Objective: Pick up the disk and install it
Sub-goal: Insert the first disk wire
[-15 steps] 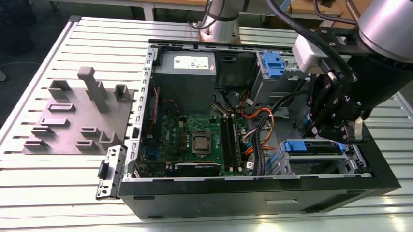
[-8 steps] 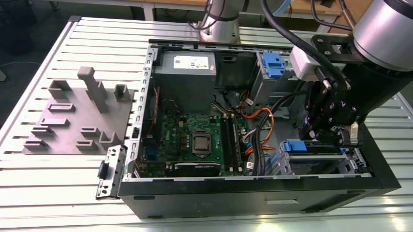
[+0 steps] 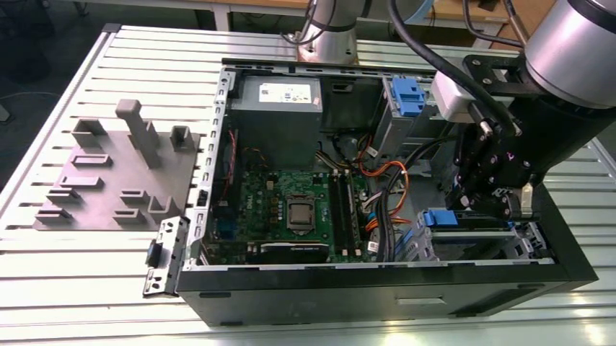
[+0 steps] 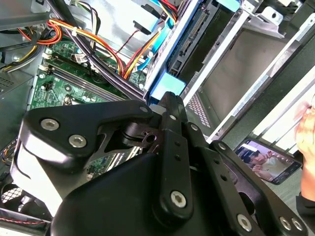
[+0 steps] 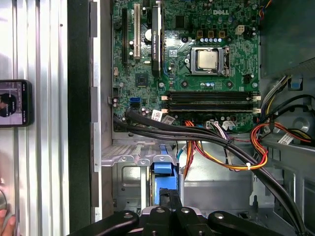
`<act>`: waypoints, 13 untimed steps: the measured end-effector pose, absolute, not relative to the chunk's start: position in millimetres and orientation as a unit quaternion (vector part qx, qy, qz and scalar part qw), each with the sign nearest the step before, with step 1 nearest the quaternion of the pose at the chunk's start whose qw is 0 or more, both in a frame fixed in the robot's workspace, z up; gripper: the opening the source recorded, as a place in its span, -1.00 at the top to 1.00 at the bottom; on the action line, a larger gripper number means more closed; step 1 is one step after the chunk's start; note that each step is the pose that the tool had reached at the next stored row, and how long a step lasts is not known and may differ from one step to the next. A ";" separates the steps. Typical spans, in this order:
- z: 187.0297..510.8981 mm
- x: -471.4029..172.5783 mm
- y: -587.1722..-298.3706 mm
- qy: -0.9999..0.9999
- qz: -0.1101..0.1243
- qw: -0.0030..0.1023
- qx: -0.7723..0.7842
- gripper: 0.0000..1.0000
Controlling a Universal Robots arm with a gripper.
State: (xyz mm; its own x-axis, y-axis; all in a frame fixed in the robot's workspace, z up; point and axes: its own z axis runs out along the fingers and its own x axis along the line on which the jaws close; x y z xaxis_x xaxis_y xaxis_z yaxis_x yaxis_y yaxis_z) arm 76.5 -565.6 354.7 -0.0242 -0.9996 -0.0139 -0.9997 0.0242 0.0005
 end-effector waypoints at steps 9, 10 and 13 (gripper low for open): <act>354.5 81.6 -565.6 0.716 0.005 0.005 -0.699 0.79; 354.6 84.6 -565.6 0.716 0.005 0.005 -0.698 0.79; 354.6 91.9 -565.5 0.716 0.005 0.005 -0.699 0.79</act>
State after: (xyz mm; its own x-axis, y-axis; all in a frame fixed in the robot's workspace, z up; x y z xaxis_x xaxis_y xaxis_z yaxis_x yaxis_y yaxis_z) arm 91.9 -565.5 354.6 -0.0241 -0.9996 -0.0139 -0.9997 0.0241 0.0005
